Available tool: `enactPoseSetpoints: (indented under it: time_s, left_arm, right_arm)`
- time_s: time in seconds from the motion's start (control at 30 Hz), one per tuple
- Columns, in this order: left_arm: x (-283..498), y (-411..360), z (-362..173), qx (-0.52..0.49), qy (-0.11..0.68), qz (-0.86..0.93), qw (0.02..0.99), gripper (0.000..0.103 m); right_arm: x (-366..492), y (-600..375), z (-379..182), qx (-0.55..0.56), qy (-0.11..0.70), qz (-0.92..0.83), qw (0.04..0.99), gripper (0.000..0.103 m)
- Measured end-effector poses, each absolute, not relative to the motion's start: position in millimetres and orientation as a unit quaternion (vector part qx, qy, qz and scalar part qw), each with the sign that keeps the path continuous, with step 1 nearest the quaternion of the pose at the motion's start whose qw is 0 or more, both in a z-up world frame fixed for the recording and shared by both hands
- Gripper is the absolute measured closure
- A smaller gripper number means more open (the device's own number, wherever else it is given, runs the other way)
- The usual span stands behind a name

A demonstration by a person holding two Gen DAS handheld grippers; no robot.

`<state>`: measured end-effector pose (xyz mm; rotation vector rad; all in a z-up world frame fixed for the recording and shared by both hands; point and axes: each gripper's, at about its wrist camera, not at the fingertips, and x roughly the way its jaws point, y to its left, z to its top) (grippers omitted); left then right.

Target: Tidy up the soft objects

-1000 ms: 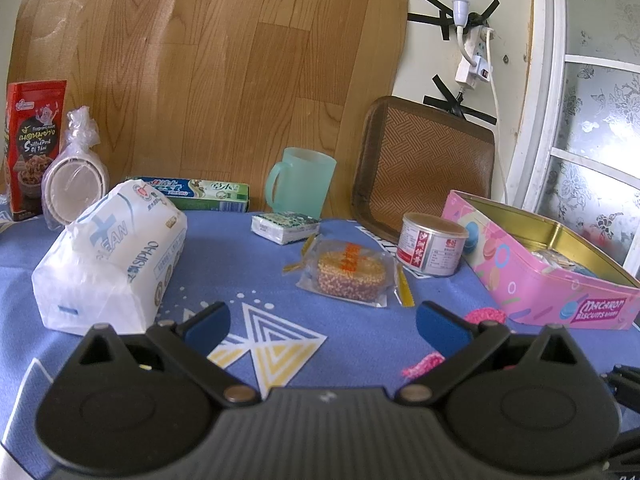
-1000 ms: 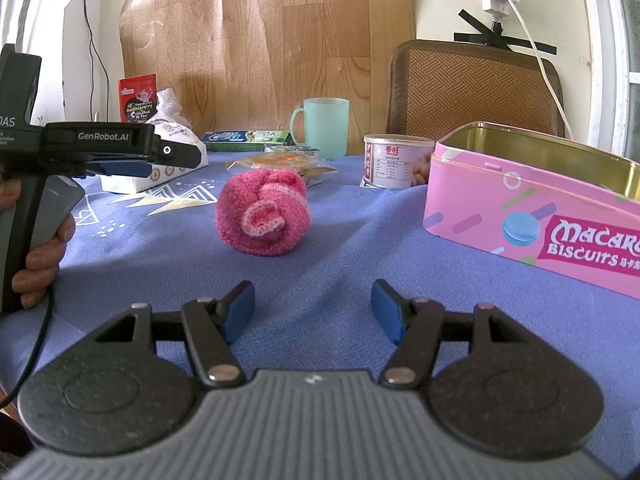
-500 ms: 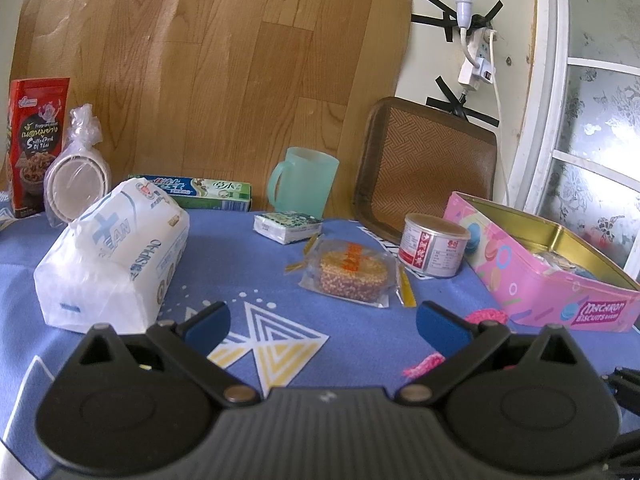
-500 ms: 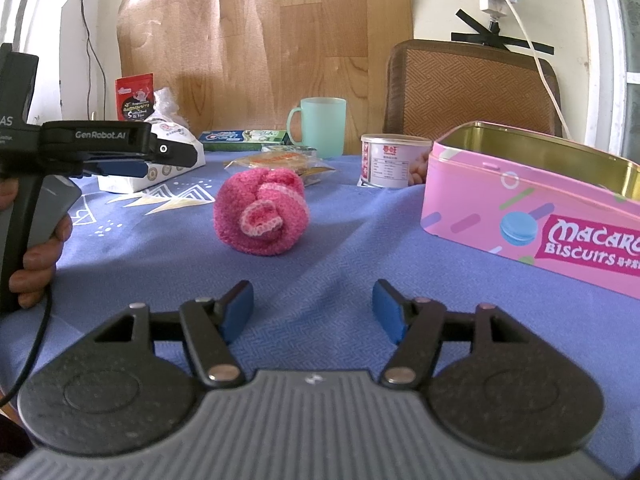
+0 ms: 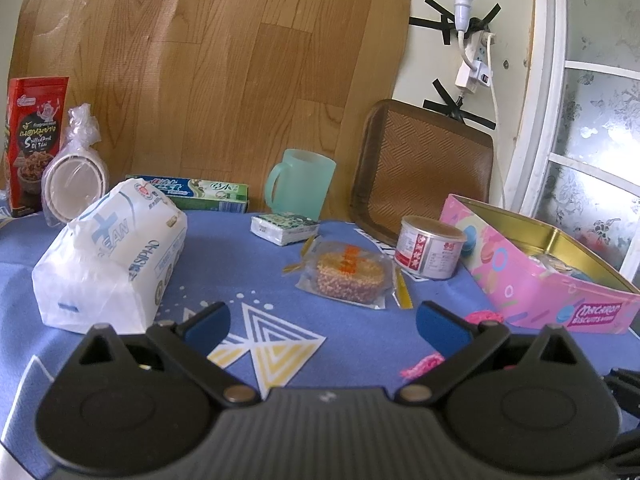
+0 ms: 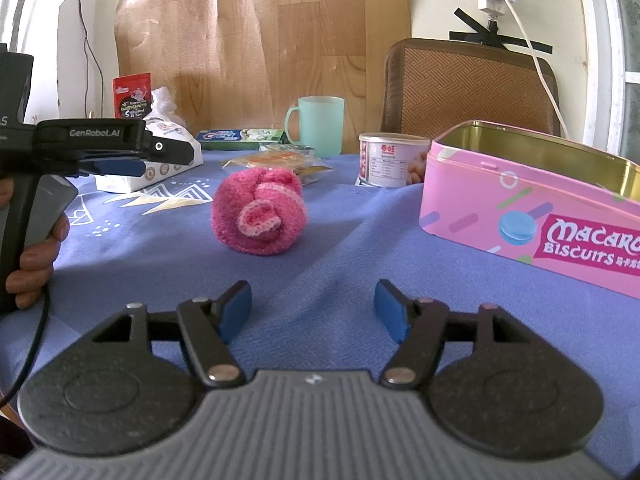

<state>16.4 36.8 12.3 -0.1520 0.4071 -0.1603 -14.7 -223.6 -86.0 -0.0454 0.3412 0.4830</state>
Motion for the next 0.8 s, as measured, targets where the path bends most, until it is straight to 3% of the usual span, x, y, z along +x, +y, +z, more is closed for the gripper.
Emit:
enactPoseSetpoints:
  time_s: [0.8]
  left_arm:
    - [13,60,14,-0.17,0.209,-0.158,0.95,0.0]
  right_arm:
    - [-20,-208,-71,-0.042,0.174,0.249,0.952,0.031]
